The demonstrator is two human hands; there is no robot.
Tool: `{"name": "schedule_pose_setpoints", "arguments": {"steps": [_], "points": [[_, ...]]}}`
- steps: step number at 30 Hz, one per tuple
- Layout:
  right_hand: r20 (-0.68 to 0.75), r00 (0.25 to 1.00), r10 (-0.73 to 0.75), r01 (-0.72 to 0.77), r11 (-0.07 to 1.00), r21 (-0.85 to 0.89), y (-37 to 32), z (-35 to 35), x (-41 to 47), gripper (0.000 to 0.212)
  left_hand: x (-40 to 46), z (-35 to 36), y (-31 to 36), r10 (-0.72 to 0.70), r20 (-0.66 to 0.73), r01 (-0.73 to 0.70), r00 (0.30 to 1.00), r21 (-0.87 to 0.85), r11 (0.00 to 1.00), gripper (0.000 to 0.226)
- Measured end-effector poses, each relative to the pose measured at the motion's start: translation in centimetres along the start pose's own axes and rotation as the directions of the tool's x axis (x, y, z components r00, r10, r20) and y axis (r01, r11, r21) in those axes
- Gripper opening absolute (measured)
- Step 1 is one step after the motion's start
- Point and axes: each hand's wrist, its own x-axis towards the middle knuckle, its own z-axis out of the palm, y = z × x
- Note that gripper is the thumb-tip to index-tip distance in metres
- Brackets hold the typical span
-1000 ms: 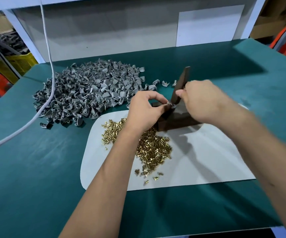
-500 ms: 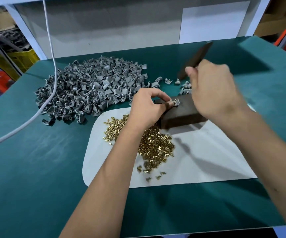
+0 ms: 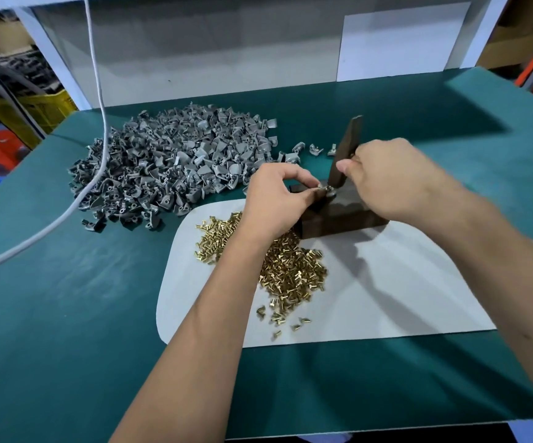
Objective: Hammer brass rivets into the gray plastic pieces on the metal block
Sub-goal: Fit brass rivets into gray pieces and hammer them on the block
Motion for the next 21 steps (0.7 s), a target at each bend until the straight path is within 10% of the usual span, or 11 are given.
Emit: {"name": "schedule_pose_setpoints", "arguments": {"steps": [5, 21], "points": [[-0.108, 0.976, 0.188, -0.167, 0.969, 0.184, 2.5, -0.7, -0.1, 0.044, 0.1, 0.1, 0.0, 0.001, -0.014, -0.001, 1.000, -0.008, 1.000, 0.014], [0.025, 0.897, 0.442, -0.436, 0.891, -0.127, 7.2, 1.2, -0.6, 0.018, -0.2, -0.1, 0.5, -0.073, 0.000, 0.072, 0.997, -0.102, 0.992, 0.014]]}}
